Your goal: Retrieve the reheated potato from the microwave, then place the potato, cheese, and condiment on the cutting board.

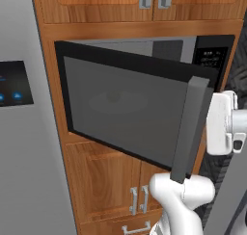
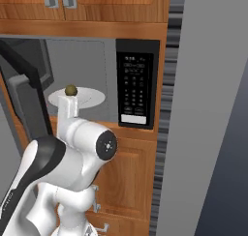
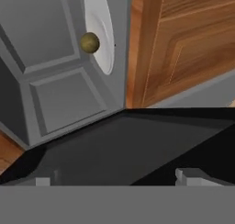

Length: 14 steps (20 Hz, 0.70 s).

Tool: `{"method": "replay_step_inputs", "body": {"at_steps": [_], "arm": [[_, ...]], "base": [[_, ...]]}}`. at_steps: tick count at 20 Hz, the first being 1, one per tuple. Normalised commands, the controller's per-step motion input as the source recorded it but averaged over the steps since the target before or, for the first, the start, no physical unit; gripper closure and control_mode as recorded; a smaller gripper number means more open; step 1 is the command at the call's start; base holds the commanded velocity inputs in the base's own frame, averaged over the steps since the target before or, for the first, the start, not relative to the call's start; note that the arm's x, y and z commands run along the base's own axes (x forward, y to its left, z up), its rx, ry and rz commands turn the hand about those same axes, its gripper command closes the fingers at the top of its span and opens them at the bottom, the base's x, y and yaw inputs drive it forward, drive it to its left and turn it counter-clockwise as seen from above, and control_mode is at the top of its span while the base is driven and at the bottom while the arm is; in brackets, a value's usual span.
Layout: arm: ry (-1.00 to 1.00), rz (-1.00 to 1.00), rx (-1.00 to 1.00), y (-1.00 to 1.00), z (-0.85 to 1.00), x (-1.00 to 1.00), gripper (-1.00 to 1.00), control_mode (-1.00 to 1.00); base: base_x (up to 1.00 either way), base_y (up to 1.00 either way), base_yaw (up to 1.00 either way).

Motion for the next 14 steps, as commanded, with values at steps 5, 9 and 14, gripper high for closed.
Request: {"method": "replay_step_inputs", "body": {"at_steps": [5, 9, 14], "arm": [[0.00, 0.06, 0.00, 0.55, -0.05, -0.22, -1.00, -1.00], [0.00, 0.05, 0.00, 0.56, -0.09, -0.35, -1.00, -1.00], [0.00, 0.05, 0.00, 0.58, -0.12, -0.45, -1.00, -1.00]], "base": [[0.00, 0.00, 0.00], [0.00, 0.00, 0.00], [0.00, 0.00, 0.00]]}}
